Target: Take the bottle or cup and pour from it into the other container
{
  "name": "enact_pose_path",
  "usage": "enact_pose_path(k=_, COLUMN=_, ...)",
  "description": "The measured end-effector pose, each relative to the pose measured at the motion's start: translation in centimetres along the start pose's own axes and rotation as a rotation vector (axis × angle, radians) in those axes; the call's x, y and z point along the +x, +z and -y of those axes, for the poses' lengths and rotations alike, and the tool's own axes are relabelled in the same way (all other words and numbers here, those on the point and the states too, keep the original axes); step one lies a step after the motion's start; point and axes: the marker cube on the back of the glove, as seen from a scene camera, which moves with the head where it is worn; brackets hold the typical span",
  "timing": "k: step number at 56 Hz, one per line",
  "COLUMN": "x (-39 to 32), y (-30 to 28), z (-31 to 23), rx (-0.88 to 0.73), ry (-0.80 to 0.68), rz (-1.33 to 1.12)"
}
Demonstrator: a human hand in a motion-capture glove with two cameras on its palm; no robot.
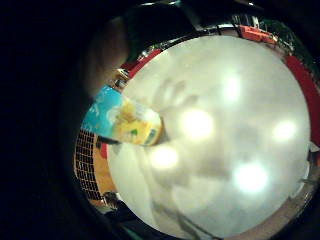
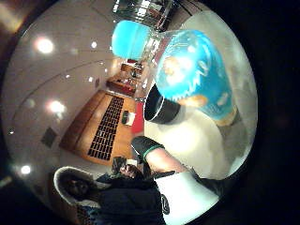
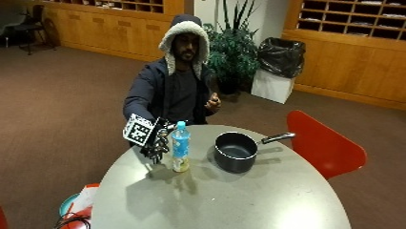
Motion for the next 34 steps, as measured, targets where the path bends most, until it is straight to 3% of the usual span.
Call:
enact_pose_path(k=10, x=-0.4, y=2.7, z=2.4, rx=0.085, ry=0.014, rz=0.207)
enact_pose_path(k=34, x=0.2, y=5.1, z=3.4, rx=0.173, ry=0.034, rz=0.365)
